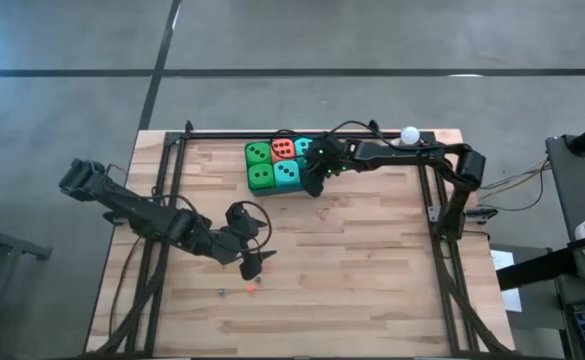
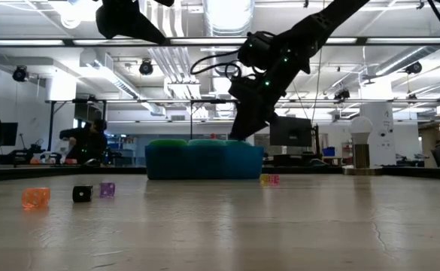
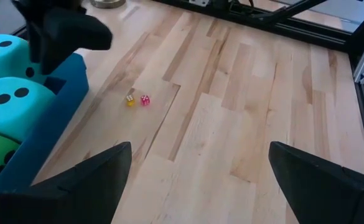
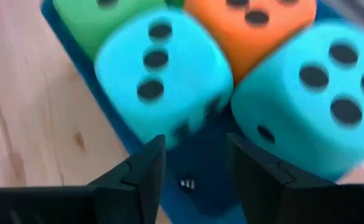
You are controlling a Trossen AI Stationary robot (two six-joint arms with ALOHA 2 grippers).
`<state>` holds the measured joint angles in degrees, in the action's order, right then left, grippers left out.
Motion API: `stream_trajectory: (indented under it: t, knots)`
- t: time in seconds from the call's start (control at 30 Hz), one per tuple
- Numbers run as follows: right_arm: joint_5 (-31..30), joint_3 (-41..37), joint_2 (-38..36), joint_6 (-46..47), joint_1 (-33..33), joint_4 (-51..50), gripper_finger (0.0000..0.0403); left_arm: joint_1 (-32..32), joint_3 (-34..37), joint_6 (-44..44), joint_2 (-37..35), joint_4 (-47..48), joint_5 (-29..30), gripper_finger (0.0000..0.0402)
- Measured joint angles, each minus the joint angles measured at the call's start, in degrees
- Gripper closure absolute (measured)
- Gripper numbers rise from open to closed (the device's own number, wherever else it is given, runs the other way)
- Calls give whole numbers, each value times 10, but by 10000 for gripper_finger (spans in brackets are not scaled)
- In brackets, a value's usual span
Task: Pick & Place Dice
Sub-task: Put the small red dice into the blue bin
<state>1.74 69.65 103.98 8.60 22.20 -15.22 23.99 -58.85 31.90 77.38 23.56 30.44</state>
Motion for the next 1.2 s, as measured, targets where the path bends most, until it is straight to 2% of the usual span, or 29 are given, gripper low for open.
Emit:
stream_trajectory:
  t: [0.33, 0.53, 0.67, 0.93, 1.2]
  knots:
    - [3, 47, -53, -41, -17, -213, 220, 0, 0, 0, 0, -2, 0, 22]
    - [3, 31, -115, 22, -57, -264, 220, -1, 0, 0, 0, -9, 0, 21]
    - [0, 4, -159, 89, -95, -265, 220, -1, 0, 0, 0, -16, 3, 22]
    - [-16, -63, -215, 193, -161, -243, 220, -4, 0, 28, -1, -22, 46, 23]
    - [-35, -128, -241, 244, -176, -225, 220, -6, 0, 26, -1, -21, 47, 26]
